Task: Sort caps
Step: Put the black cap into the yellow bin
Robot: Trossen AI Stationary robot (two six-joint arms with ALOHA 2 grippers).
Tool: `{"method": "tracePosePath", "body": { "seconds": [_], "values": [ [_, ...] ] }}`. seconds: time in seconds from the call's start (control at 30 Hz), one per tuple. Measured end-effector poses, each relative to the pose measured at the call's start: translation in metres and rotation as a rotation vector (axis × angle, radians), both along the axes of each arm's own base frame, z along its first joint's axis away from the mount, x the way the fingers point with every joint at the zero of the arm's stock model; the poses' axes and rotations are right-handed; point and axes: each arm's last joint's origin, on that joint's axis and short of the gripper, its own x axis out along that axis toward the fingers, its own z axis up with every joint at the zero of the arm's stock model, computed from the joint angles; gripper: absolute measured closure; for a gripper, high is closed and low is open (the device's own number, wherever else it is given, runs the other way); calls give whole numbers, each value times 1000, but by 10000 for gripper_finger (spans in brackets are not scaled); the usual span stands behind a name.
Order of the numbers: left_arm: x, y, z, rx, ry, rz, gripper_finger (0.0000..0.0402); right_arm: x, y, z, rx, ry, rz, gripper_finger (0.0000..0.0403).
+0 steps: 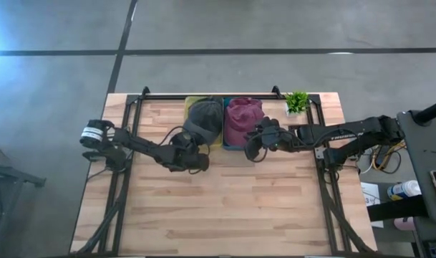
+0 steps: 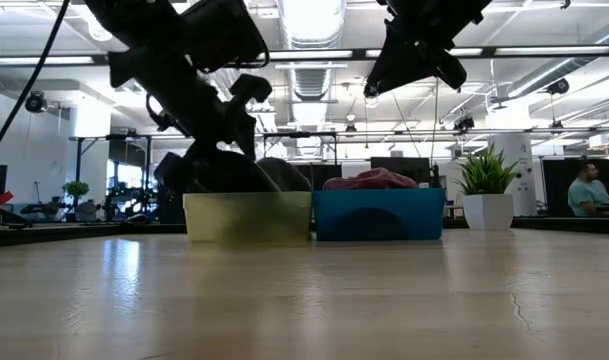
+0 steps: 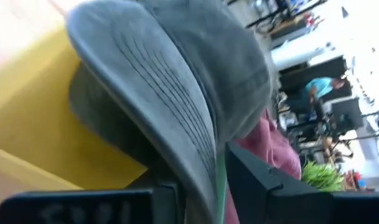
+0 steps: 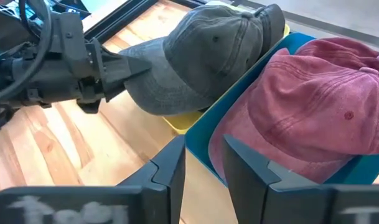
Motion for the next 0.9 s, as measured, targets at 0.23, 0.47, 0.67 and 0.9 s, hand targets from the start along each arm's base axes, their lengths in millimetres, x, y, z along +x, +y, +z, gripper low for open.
{"method": "tracePosePath", "body": {
  "seconds": [0.23, 0.47, 0.67, 0.9],
  "values": [
    [4, -13, 18, -43, 109, -212, 293, 0, -1, -1, 0, 3, -2, 305],
    [-10, -25, 54, 133, 277, -408, 292, 0, -1, -1, -8, 10, 3, 314],
    [-27, -24, 87, 302, 486, -735, 292, 0, -1, -1, -7, 11, 3, 311],
    [-59, -16, 104, 421, 760, -928, 292, 0, -1, -1, -9, 14, 5, 314]
  ]
}}
